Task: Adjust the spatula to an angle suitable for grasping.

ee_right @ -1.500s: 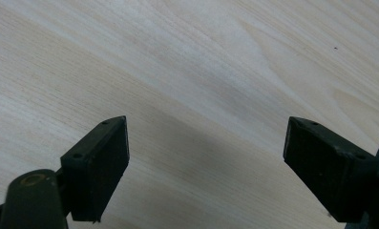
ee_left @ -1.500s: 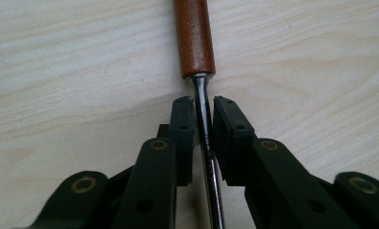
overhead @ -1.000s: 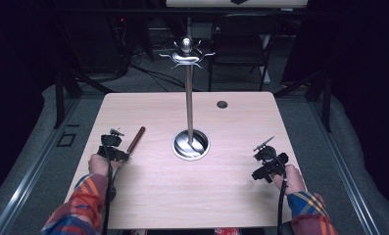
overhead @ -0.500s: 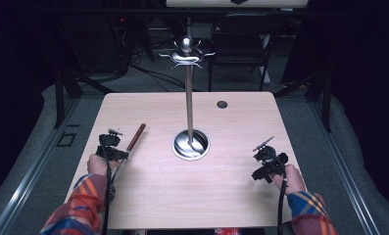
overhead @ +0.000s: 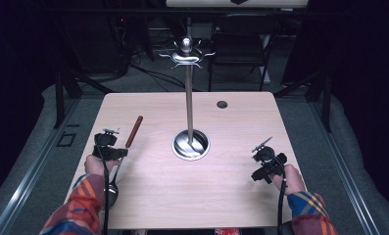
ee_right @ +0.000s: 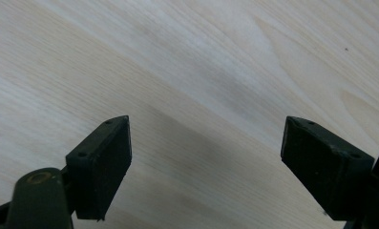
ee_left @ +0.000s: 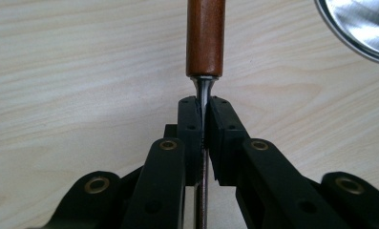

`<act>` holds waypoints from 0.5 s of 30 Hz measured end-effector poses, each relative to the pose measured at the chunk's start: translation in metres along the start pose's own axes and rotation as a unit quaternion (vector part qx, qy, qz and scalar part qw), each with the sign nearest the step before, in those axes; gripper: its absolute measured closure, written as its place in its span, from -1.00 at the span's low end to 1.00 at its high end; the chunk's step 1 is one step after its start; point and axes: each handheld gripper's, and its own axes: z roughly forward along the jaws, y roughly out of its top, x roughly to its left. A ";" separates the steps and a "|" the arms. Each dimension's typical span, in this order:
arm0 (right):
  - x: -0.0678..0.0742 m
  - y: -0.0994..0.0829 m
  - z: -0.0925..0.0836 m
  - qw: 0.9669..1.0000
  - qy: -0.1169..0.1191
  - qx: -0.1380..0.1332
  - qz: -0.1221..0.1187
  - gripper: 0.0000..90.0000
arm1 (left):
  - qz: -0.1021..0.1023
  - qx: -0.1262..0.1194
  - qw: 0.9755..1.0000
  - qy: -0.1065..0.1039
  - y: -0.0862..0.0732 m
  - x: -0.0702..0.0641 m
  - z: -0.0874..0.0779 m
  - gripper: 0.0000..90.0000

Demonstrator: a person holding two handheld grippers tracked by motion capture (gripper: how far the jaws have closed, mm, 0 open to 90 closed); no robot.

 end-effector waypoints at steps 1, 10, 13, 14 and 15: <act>-0.001 0.000 -0.002 1.000 0.000 0.007 -0.007 -0.65 | 0.003 -0.008 1.000 0.000 0.000 0.000 -0.002 0.88; -0.004 0.000 -0.001 1.000 0.002 0.014 -0.008 -0.66 | 0.000 -0.031 0.999 -0.010 -0.003 0.002 -0.010 0.87; -0.004 0.000 -0.001 1.000 0.003 0.008 -0.004 -0.66 | 0.002 -0.034 0.999 -0.010 -0.002 0.003 -0.011 0.87; -0.004 -0.001 -0.001 1.000 0.002 0.001 0.001 -0.66 | 0.004 -0.032 0.999 -0.011 -0.002 0.002 -0.011 0.87; -0.005 -0.001 -0.002 1.000 0.002 0.005 -0.003 -0.66 | 0.007 -0.032 0.999 -0.009 -0.002 0.002 -0.012 0.87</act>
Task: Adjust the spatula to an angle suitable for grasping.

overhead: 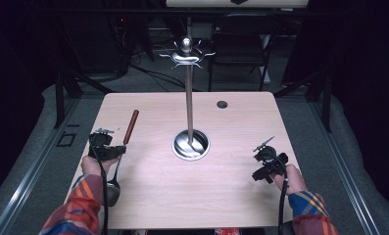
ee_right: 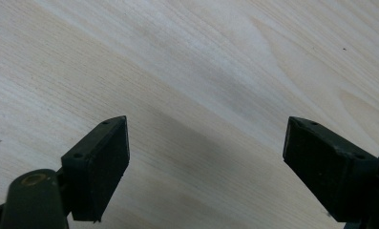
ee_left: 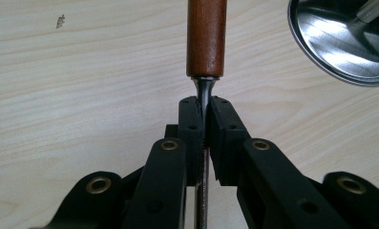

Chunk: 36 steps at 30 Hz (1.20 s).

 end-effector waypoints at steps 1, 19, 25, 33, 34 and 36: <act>-0.001 0.000 -0.001 1.000 -0.001 0.003 -0.002 -0.66 | 0.001 -0.001 1.000 0.002 0.000 -0.001 0.000 0.88; -0.002 -0.001 -0.004 1.000 0.002 -0.002 0.007 -0.66 | 0.002 -0.012 1.000 0.005 0.002 -0.001 -0.011 0.88; 0.000 0.000 -0.002 1.000 0.004 -0.013 0.016 -0.66 | 0.006 -0.019 1.000 0.004 0.004 -0.002 -0.014 0.88; -0.001 0.001 -0.005 1.000 -0.001 -0.013 0.009 -0.66 | 0.013 -0.036 0.999 0.000 0.006 -0.005 -0.025 0.88; -0.001 0.001 -0.005 1.000 -0.001 -0.013 0.010 -0.66 | 0.012 -0.037 0.999 0.000 0.005 -0.005 -0.025 0.88; -0.002 0.000 -0.005 1.000 -0.002 -0.012 0.011 -0.66 | 0.009 -0.040 0.999 -0.002 0.005 -0.004 -0.026 0.88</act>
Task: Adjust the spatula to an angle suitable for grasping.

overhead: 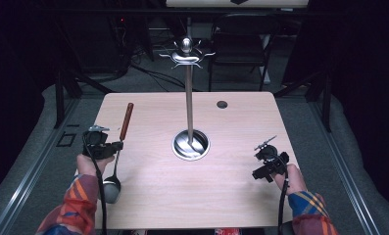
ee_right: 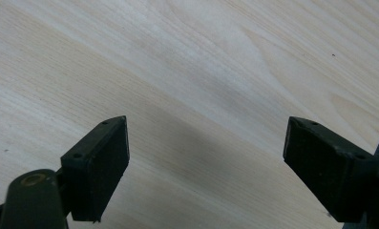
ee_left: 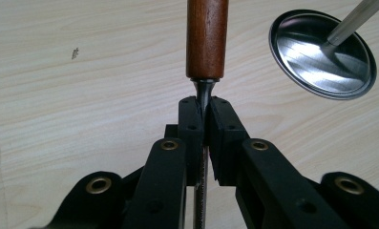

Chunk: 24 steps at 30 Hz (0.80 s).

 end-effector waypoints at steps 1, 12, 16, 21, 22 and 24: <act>0.000 0.000 0.000 1.000 0.001 -0.003 0.003 -0.66 | 0.000 0.000 1.000 -0.001 0.000 0.000 -0.001 0.88; -0.001 0.001 0.001 1.000 0.003 0.000 0.003 -0.66 | 0.000 -0.014 1.000 -0.012 0.004 -0.003 -0.008 0.88; -0.002 0.000 0.000 1.000 0.003 -0.006 0.009 -0.66 | 0.004 -0.023 1.000 -0.014 0.004 -0.005 -0.013 0.89; 0.003 0.003 0.000 1.000 0.008 -0.001 -0.007 -0.66 | 0.001 -0.035 0.999 -0.013 0.005 -0.006 -0.017 0.89; 0.004 0.002 0.001 1.000 0.005 -0.014 0.005 -0.66 | 0.001 -0.039 0.999 -0.015 0.005 -0.007 -0.019 0.89; 0.002 0.002 0.001 1.000 0.008 -0.006 -0.003 -0.66 | 0.005 -0.046 0.999 -0.019 0.007 -0.010 -0.022 0.89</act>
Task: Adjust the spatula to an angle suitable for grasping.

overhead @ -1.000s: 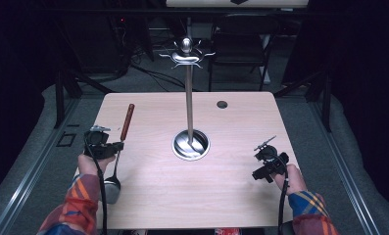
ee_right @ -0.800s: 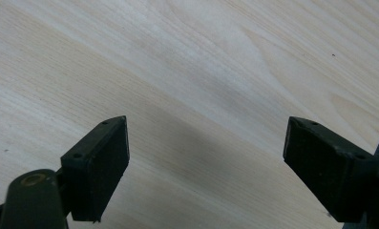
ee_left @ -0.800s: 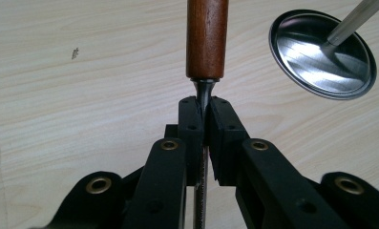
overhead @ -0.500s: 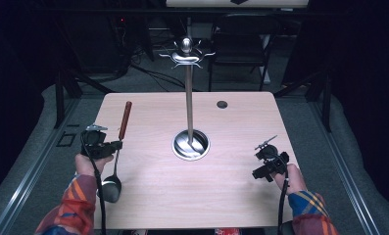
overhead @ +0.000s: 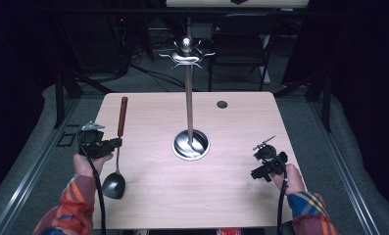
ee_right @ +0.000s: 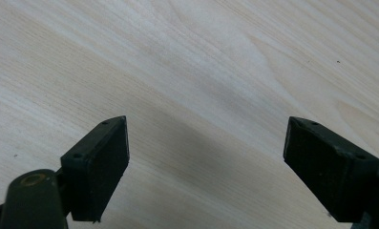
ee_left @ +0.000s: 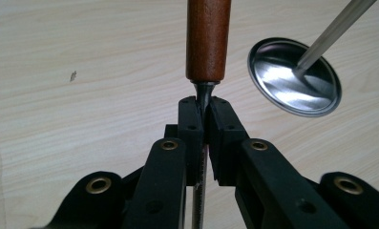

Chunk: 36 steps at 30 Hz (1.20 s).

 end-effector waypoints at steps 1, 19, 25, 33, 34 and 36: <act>-0.001 -0.001 0.001 1.000 -0.002 0.006 -0.002 -0.64 | 0.003 -0.002 1.000 0.000 0.001 -0.002 -0.002 0.89; -0.005 -0.006 -0.004 1.000 -0.013 -0.012 0.010 -0.66 | 0.038 -0.049 0.998 -0.012 0.014 -0.020 -0.033 0.89; -0.005 -0.006 -0.005 1.000 -0.012 -0.015 0.012 -0.66 | 0.046 -0.056 0.997 -0.017 0.019 -0.024 -0.037 0.89; -0.005 -0.006 -0.004 1.000 -0.017 -0.012 0.012 -0.67 | 0.061 -0.056 0.996 -0.032 0.029 -0.027 -0.039 0.89; -0.006 -0.006 -0.005 1.000 -0.019 -0.004 0.007 -0.66 | 0.065 -0.057 0.996 -0.031 0.031 -0.028 -0.039 0.89; -0.006 -0.006 -0.004 1.000 -0.018 -0.005 0.009 -0.66 | 0.070 -0.055 0.996 -0.030 0.034 -0.029 -0.039 0.89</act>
